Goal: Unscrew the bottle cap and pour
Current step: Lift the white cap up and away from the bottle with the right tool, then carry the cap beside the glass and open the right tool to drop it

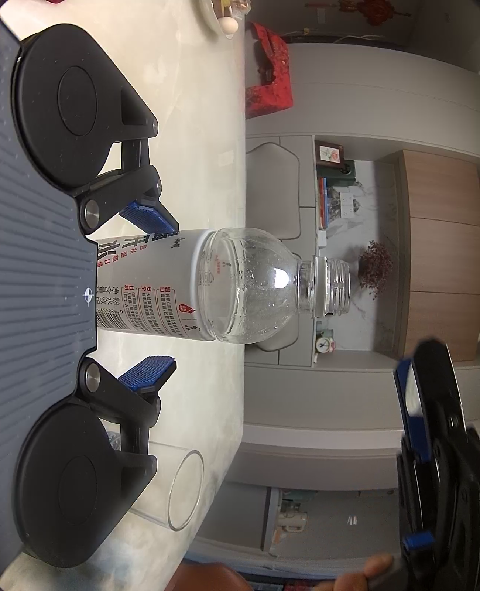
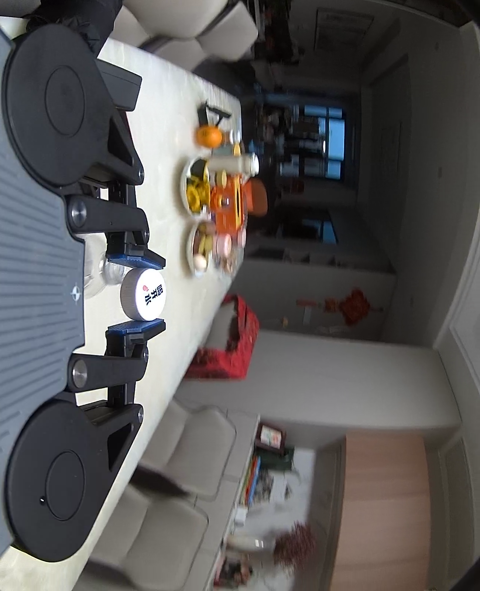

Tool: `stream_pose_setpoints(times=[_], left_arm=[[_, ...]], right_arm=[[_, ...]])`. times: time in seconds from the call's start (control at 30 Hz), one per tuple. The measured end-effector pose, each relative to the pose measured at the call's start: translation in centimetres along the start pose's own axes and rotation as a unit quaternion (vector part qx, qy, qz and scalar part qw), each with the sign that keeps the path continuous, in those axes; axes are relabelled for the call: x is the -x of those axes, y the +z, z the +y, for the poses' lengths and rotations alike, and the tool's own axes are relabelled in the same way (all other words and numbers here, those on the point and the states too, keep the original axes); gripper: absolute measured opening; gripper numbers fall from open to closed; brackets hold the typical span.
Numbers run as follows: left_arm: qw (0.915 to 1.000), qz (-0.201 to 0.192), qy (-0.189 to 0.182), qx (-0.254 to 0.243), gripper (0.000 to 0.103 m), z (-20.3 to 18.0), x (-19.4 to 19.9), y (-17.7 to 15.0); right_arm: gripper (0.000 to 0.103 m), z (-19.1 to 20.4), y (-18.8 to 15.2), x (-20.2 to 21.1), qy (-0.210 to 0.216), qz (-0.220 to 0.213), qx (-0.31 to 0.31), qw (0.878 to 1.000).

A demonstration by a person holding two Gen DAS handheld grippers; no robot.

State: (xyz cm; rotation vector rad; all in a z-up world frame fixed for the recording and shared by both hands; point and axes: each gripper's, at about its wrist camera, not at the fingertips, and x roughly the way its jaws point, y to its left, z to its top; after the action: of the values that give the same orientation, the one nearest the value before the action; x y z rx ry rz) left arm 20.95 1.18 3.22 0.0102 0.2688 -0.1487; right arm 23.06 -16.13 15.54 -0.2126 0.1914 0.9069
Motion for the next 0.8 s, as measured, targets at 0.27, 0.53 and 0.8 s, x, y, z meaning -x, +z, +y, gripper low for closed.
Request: stream_pose_setpoints(times=[0.27,0.53,0.8], left_arm=[[1.0000,0.002,0.003,-0.001,0.076,-0.4,0.7,-0.2],[1.0000,0.003,0.006,-0.003,0.079,-0.9,2.2,-0.7],[0.9998,0.003,0.016,-0.012,0.081,-1.4,4.0,-1.1]], right_arm=[[0.032,2.2,-3.6,3.4,-0.082,0.010,-0.043,0.996],[0.032,4.3,-7.3,6.7,-0.163,0.021,-0.087,0.983],[0.032,4.2,-12.5,7.1,-0.222,0.056,-0.145,0.963]])
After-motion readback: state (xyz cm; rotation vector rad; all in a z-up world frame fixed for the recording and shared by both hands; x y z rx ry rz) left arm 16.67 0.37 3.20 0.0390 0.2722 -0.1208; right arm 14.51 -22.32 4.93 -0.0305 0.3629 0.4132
